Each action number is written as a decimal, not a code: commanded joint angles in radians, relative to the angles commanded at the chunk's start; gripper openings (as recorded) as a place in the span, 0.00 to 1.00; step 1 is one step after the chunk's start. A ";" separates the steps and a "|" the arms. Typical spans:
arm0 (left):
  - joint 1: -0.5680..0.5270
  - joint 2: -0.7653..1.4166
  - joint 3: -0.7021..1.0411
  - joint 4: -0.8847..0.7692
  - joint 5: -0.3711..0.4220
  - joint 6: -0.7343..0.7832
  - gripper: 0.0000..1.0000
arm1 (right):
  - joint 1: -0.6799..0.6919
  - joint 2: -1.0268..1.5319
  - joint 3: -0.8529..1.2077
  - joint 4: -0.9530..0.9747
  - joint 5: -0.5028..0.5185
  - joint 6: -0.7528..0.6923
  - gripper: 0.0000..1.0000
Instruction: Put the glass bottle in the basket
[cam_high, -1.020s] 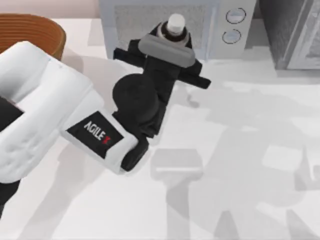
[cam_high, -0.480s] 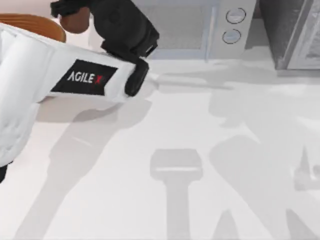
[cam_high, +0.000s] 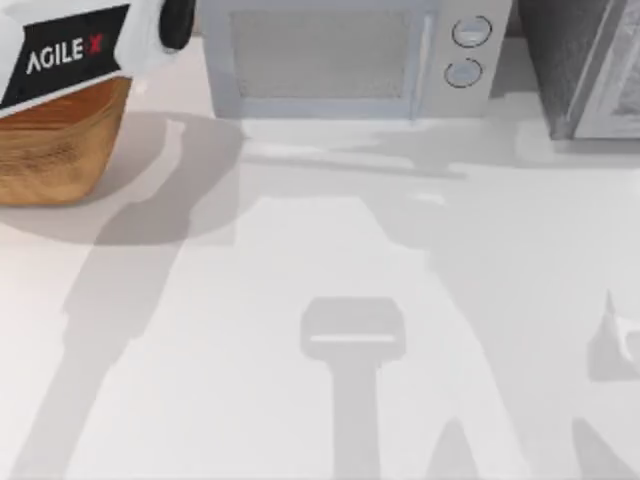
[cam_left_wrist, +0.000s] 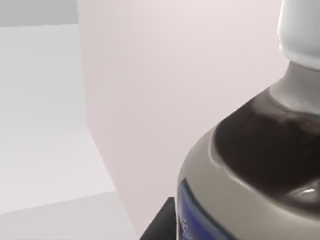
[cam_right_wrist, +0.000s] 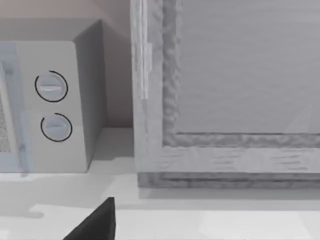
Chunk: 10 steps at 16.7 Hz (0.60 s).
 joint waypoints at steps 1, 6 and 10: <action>0.008 -0.002 0.009 0.002 -0.010 0.004 0.00 | 0.000 0.000 0.000 0.000 0.000 0.000 1.00; -0.002 0.049 0.132 0.128 0.005 0.002 0.00 | 0.000 0.000 0.000 0.000 0.000 0.000 1.00; 0.007 0.036 0.110 0.060 0.009 -0.063 0.00 | 0.000 0.000 0.000 0.000 0.000 0.000 1.00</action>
